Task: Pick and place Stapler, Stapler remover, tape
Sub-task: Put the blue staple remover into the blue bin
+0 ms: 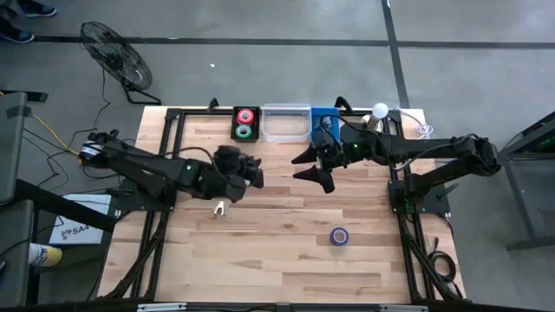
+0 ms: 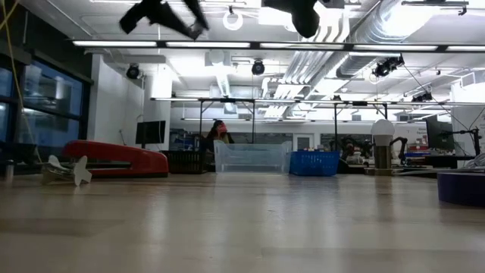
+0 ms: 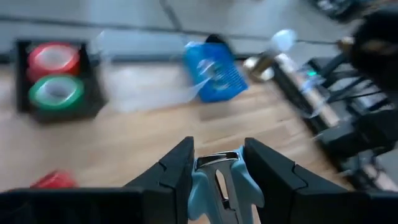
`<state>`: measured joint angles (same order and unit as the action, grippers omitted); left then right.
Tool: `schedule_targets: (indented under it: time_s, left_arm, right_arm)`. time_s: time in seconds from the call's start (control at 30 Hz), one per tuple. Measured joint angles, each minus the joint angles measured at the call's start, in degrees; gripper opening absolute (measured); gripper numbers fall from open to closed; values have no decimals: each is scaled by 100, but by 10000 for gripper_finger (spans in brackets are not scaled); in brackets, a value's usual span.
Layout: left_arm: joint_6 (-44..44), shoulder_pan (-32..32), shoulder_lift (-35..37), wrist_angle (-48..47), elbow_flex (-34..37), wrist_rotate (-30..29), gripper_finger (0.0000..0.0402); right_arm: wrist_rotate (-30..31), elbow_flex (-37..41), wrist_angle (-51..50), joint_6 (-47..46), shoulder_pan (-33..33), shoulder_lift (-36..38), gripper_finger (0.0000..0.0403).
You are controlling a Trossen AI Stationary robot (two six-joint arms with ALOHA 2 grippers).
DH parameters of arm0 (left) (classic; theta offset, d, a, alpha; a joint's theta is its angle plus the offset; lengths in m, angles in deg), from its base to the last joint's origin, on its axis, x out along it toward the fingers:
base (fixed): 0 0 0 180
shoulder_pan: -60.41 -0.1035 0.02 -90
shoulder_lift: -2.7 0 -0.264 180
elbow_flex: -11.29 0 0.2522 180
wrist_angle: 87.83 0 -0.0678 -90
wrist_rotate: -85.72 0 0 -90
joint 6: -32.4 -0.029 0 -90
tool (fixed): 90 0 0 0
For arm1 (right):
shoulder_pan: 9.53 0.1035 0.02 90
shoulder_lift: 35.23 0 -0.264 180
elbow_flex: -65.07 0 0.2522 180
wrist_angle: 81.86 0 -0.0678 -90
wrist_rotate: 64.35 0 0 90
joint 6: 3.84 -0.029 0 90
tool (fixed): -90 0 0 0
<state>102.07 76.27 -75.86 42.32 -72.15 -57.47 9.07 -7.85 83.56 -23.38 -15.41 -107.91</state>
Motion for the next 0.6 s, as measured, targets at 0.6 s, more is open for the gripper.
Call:
schedule_targets:
  time_s: [0.6]
  left_arm:
    - [-4095,-435,41,3857,-5,1110,122]
  right_arm:
    - [415,0,335,-124,21,-2,250]
